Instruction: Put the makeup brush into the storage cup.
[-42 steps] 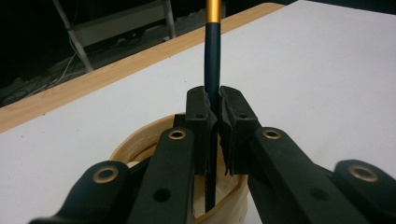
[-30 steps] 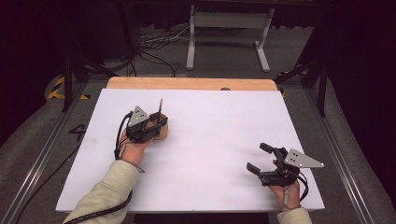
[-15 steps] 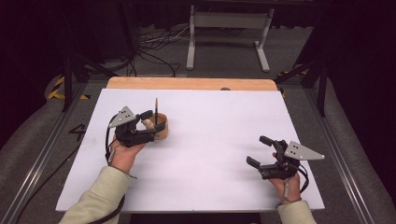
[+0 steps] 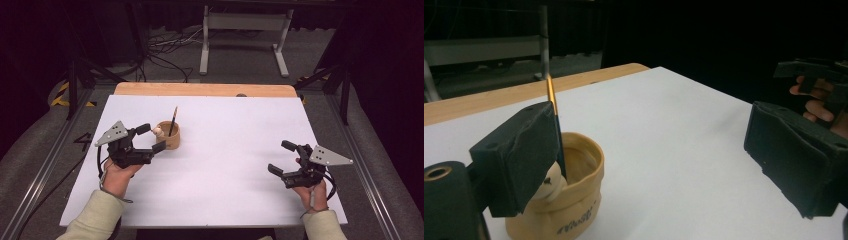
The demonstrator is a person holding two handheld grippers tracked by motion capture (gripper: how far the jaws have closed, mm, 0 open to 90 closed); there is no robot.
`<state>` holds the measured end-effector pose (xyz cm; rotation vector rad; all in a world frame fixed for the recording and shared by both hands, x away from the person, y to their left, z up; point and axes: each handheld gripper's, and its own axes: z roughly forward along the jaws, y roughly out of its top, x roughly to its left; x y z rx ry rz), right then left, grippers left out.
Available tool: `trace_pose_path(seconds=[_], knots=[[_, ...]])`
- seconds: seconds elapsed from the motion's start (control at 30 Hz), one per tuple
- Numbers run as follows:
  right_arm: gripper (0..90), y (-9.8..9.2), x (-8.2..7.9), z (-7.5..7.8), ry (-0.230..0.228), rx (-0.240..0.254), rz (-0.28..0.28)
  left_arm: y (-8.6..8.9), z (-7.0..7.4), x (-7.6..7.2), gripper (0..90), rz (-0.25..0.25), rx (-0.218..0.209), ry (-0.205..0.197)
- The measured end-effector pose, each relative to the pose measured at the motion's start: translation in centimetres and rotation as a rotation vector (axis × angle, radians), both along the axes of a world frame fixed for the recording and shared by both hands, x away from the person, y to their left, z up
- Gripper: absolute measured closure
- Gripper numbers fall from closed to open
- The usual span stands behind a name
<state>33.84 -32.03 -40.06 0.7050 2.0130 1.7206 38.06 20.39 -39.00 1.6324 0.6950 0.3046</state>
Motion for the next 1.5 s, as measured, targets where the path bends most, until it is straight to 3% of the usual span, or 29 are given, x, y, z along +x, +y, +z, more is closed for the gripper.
trace_pose_path(seconds=[0.3, 0.6, 0.73, 1.13, 1.3, 1.5], knots=[[0.4, 0.0, -0.2, -0.2, -0.01, 0.003, 0.001, 1.7, -0.6, -1.8, 6.7, -0.026, -0.001, -0.014], [0.0, -0.3, -0.6, -0.9, -0.029, -0.021, 0.005, 2.8, -2.2, -3.1, 5.8, -0.056, 0.005, -0.004], [0.0, -0.3, -0.7, -1.2, -0.029, -0.031, 0.008, 3.2, -2.7, -3.5, 5.0, -0.073, -0.018, 0.003], [0.0, 0.1, -1.2, -2.4, -0.047, -0.04, 0.037, 3.3, -4.7, -4.0, 4.5, -0.083, -0.03, 0.014], [0.0, 0.4, -1.2, -3.0, -0.043, -0.032, 0.044, 3.5, -5.8, -3.8, 3.8, -0.098, -0.075, 0.003], [0.0, 0.7, -1.1, -3.6, -0.036, -0.044, 0.045, 3.5, -6.5, -3.9, 3.6, -0.089, -0.045, -0.017]])
